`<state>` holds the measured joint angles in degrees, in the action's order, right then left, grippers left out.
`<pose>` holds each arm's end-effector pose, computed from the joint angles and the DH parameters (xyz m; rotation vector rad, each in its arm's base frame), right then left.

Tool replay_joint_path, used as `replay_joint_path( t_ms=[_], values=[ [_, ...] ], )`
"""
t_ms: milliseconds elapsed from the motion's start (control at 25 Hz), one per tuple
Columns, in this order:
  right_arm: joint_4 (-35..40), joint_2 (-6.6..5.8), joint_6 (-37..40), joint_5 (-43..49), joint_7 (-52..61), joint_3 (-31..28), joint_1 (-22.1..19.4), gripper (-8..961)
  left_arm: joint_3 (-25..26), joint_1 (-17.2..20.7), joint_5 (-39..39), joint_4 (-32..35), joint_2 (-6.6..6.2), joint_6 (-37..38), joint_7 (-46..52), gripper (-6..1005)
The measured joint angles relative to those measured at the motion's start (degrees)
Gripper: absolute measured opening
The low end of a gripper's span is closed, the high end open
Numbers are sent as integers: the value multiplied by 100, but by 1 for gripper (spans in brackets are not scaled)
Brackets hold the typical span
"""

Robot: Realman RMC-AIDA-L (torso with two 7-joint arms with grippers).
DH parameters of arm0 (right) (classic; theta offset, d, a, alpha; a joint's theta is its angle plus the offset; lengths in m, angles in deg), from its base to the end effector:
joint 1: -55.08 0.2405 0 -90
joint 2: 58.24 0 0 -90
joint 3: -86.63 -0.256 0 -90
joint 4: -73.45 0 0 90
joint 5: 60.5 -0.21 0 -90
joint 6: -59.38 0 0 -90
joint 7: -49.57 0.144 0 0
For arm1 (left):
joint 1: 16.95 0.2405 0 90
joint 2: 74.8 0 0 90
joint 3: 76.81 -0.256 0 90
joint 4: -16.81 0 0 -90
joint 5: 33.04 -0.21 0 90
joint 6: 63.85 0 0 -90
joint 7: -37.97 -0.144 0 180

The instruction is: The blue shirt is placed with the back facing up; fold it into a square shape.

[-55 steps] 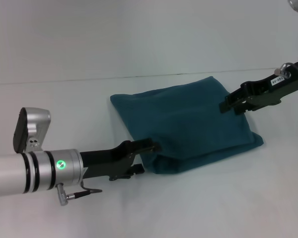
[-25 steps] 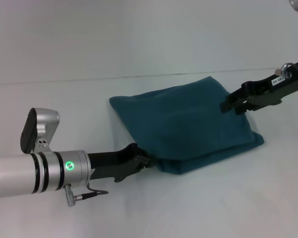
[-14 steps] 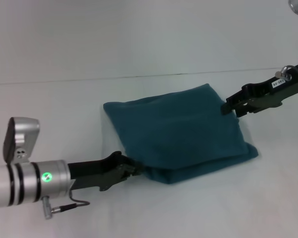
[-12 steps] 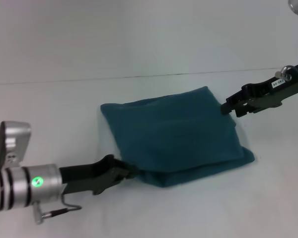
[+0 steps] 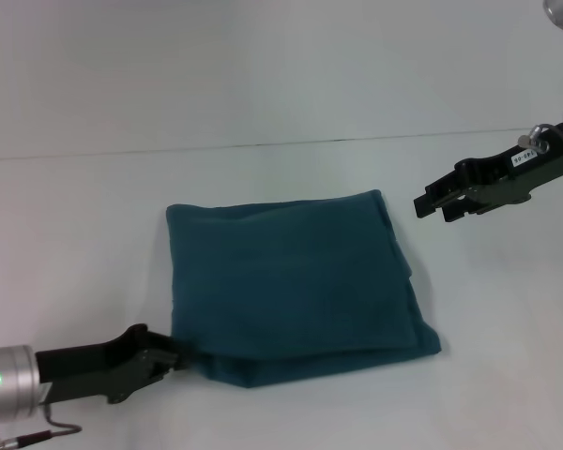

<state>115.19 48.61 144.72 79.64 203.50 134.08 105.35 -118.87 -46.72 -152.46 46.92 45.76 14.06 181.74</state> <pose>0.2134 0.4295 0.0745 -2.2576 1.6997 0.0528 -0.2908 0.3180 -0.0449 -1.9784 -2.2923 -0.6756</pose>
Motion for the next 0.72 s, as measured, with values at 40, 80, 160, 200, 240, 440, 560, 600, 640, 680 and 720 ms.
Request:
replay_joint_path(
  t_ms=[40, 80, 160, 200, 240, 440, 560, 600, 640, 680, 720],
  values=[
    [0, 2, 0, 0, 4, 0, 0, 527, 193, 11, -216, 27, -22, 69, 6, 45],
    [0, 2, 0, -1, 8, 0, 0, 527, 317, 16, -346, 40, -34, 110, 7, 45],
    [-4, 2, 0, -3, 12, 0, 0, 527, 345, 19, -372, 44, -42, 117, 1, 46],
    [-9, 2, 0, -3, 11, 0, 0, 526, 368, 19, -385, 45, -49, 123, -15, 47],
    [-13, 3, 0, -3, 9, 0, 0, 526, 387, 17, -393, 45, -60, 130, -32, 47],
    [-18, 38, -8, -19, -102, -32, 0, 526, 429, -29, -575, 173, -111, 355, -137, 49],
    [-18, 47, -16, -47, -187, -119, 0, 526, 452, 52, -638, 371, -119, 576, -137, 103],
    [-18, 47, -17, -48, -200, -142, 0, 526, 492, 96, -656, 434, -135, 660, -121, 121],
    [-18, 47, -18, -50, -207, -152, 0, 527, 559, 162, -671, 528, -151, 766, -94, 139],
    [-18, 47, -19, -51, -210, -161, 0, 528, 660, 250, -678, 653, -164, 856, -63, 158],
    [-18, 47, -22, -50, -211, -163, 0, 528, 797, 335, -666, 799, -173, 921, -38, 176]
  ],
)
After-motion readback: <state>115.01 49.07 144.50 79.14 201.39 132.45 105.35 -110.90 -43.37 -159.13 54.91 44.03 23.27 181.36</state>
